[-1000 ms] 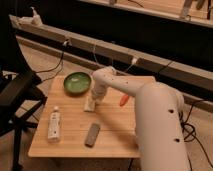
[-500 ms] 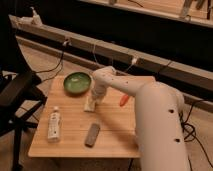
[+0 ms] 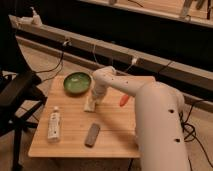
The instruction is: Place the white sponge in the ceramic cup
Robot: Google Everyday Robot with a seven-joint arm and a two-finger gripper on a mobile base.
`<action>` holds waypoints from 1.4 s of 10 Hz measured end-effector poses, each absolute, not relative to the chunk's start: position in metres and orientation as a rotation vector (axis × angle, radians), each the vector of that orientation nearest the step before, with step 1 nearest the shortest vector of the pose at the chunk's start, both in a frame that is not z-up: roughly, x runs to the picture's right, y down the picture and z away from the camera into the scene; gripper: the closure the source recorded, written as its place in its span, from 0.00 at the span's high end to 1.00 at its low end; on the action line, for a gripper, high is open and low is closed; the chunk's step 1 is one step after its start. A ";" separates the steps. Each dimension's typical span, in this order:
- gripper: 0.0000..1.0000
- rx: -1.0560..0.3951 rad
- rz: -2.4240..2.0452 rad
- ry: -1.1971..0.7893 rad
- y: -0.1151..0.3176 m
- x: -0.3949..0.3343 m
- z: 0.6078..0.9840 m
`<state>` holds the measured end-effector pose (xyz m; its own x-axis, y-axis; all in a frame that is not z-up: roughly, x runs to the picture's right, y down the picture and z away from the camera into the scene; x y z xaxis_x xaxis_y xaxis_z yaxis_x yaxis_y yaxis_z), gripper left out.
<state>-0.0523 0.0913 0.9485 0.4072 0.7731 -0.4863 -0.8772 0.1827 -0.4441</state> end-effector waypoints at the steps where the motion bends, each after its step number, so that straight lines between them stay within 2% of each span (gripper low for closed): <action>1: 0.42 -0.747 1.170 0.165 0.091 -0.053 0.948; 4: 0.14 -0.744 1.172 0.164 0.090 -0.051 0.947; 6: 0.01 -0.759 1.160 0.144 0.088 -0.056 0.943; 14: 0.00 -0.780 1.147 0.049 0.062 -0.062 0.910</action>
<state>-0.0615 0.0625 0.9101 0.4403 0.7965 -0.4145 -0.8288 0.1831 -0.5287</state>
